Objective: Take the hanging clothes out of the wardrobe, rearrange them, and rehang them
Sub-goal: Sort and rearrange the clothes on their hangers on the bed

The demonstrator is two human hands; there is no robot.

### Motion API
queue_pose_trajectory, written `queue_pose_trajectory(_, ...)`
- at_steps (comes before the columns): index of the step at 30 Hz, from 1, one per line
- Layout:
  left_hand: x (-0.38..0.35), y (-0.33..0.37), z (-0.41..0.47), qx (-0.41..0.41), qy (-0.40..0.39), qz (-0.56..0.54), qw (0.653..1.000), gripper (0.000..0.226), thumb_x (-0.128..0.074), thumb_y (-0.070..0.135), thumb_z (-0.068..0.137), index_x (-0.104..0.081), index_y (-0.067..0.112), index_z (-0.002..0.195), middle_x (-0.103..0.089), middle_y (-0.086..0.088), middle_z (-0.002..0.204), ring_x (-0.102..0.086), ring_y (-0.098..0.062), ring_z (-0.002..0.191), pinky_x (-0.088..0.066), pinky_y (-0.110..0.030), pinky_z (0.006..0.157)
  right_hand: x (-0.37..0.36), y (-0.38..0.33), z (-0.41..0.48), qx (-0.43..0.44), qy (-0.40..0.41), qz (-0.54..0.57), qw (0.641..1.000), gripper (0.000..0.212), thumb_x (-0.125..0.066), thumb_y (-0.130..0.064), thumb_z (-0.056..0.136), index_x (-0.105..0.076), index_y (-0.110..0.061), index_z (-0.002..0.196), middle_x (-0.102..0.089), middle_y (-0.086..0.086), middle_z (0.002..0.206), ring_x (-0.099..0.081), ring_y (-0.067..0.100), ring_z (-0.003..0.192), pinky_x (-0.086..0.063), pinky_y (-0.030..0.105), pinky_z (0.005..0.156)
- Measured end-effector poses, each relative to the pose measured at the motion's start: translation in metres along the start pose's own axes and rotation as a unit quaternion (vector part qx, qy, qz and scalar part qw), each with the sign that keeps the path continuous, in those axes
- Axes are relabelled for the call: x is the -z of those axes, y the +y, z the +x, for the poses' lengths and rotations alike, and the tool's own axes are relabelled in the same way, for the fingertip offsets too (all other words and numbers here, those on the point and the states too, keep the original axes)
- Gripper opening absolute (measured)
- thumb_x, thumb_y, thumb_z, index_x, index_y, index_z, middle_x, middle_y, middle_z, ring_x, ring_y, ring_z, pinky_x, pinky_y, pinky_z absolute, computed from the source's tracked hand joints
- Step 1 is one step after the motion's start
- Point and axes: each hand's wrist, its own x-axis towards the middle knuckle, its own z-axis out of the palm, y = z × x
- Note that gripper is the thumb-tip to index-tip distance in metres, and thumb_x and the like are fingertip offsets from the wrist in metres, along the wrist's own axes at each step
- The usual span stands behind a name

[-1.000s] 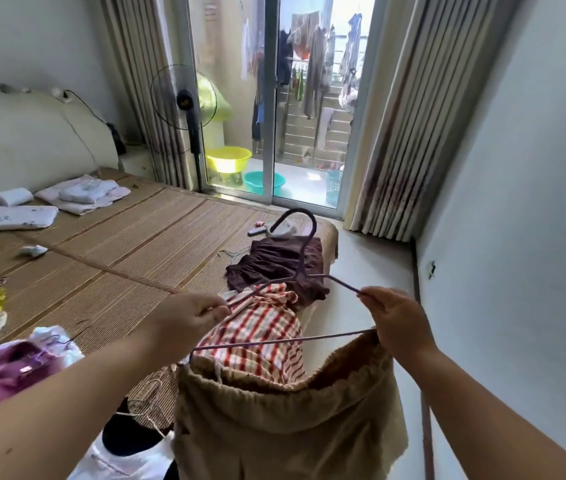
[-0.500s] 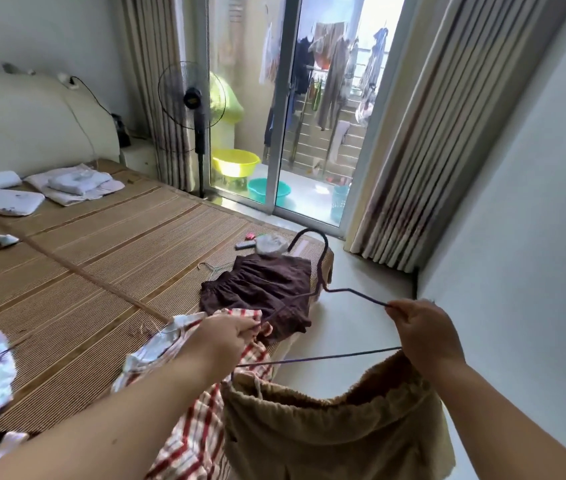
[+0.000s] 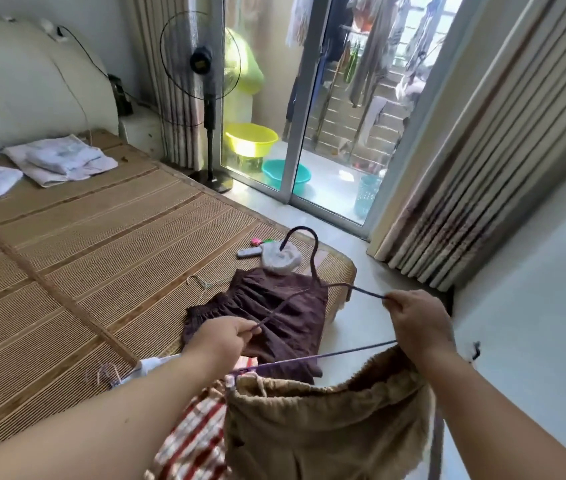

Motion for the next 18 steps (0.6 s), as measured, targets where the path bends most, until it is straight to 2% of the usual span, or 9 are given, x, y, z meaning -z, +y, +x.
queue_pose_trajectory(2, 0.009, -0.004, 0.031, 0.015, -0.002, 0.012, 1.000, 0.020, -0.055, 0.025, 0.091, -0.073, 0.035, 0.090, -0.067, 0.016, 0.079, -0.057, 0.004, 0.069, -0.041, -0.013, 0.061, -0.016, -0.009, 0.041, 0.013, -0.013, -0.001, 1.000, 0.024, -0.056, -0.035, 0.091, -0.071, -0.028, 0.108, -0.065, 0.007, 0.100, -0.056, 0.029, 0.098, -0.045, 0.038, 0.084)
queue_pose_trajectory(4, 0.015, -0.011, 0.059, 0.041, 0.009, 0.001, 0.999, 0.020, -0.055, 0.025, 0.092, -0.073, 0.034, 0.094, -0.071, 0.013, 0.087, -0.064, -0.006, 0.082, -0.049, -0.024, 0.076, -0.036, -0.021, 0.081, 0.030, -0.037, 0.004, 0.999, 0.023, -0.056, -0.037, 0.091, -0.071, -0.030, 0.108, -0.065, 0.005, 0.101, -0.056, 0.028, 0.101, -0.045, 0.037, 0.085)
queue_pose_trajectory(5, 0.017, -0.015, 0.070, 0.051, 0.016, 0.003, 0.999, 0.020, -0.055, 0.025, 0.092, -0.073, 0.034, 0.095, -0.072, 0.012, 0.087, -0.064, -0.009, 0.084, -0.049, -0.026, 0.077, -0.045, -0.028, 0.099, 0.037, -0.047, 0.016, 0.998, 0.022, -0.058, -0.037, 0.091, -0.072, -0.030, 0.107, -0.065, 0.004, 0.102, -0.057, 0.027, 0.101, -0.045, 0.037, 0.086)
queue_pose_trajectory(8, 0.020, -0.034, 0.112, 0.095, 0.045, 0.005, 0.994, 0.020, -0.056, 0.024, 0.092, -0.073, 0.033, 0.098, -0.070, 0.015, 0.091, -0.062, -0.007, 0.084, -0.043, -0.019, 0.068, -0.090, -0.048, 0.160, 0.075, -0.081, 0.050, 0.993, 0.018, -0.063, -0.033, 0.088, -0.074, -0.028, 0.101, -0.067, 0.003, 0.099, -0.060, 0.027, 0.099, -0.047, 0.036, 0.085)
queue_pose_trajectory(11, 0.021, -0.055, 0.157, 0.126, 0.068, 0.027, 0.989, 0.018, -0.057, 0.025, 0.092, -0.073, 0.032, 0.098, -0.069, 0.014, 0.096, -0.057, -0.006, 0.085, -0.033, -0.006, 0.060, -0.150, -0.062, 0.216, 0.127, -0.135, 0.037, 0.982, 0.013, -0.062, -0.030, 0.088, -0.075, -0.026, 0.089, -0.068, 0.006, 0.095, -0.061, 0.029, 0.092, -0.044, 0.030, 0.072)
queue_pose_trajectory(13, 0.020, -0.069, 0.189, 0.159, 0.091, 0.048, 0.982, 0.017, -0.058, 0.026, 0.092, -0.073, 0.030, 0.097, -0.071, 0.011, 0.094, -0.058, -0.010, 0.085, -0.032, -0.011, 0.059, -0.195, -0.071, 0.253, 0.149, -0.187, 0.016, 0.971, 0.016, -0.061, -0.029, 0.088, -0.072, -0.026, 0.077, -0.065, 0.003, 0.083, -0.062, 0.029, 0.086, -0.039, 0.028, 0.064)
queue_pose_trajectory(14, 0.019, -0.076, 0.204, 0.180, 0.099, 0.059, 0.977, 0.017, -0.057, 0.026, 0.092, -0.072, 0.030, 0.097, -0.071, 0.010, 0.094, -0.058, -0.012, 0.086, -0.034, -0.018, 0.061, -0.217, -0.074, 0.268, 0.152, -0.221, 0.017, 0.963, 0.017, -0.061, -0.029, 0.088, -0.070, -0.026, 0.073, -0.063, 0.002, 0.079, -0.063, 0.029, 0.084, -0.041, 0.028, 0.064)
queue_pose_trajectory(16, 0.014, -0.097, 0.233, 0.225, 0.099, 0.068, 0.967, 0.018, -0.055, 0.025, 0.092, -0.071, 0.029, 0.100, -0.069, 0.009, 0.095, -0.058, -0.014, 0.087, -0.033, -0.025, 0.063, -0.259, -0.083, 0.295, 0.172, -0.280, 0.018, 0.944, 0.015, -0.060, -0.032, 0.087, -0.071, -0.026, 0.081, -0.065, 0.004, 0.085, -0.063, 0.029, 0.085, -0.046, 0.031, 0.068)
queue_pose_trajectory(18, 0.005, -0.125, 0.260, 0.278, 0.103, 0.061, 0.953, 0.020, -0.052, 0.025, 0.093, -0.069, 0.032, 0.100, -0.064, 0.009, 0.090, -0.055, -0.014, 0.084, -0.033, -0.025, 0.061, -0.304, -0.094, 0.316, 0.204, -0.310, 0.000, 0.929, 0.017, -0.056, -0.040, 0.088, -0.070, -0.031, 0.085, -0.065, 0.002, 0.091, -0.062, 0.027, 0.089, -0.040, 0.029, 0.064)
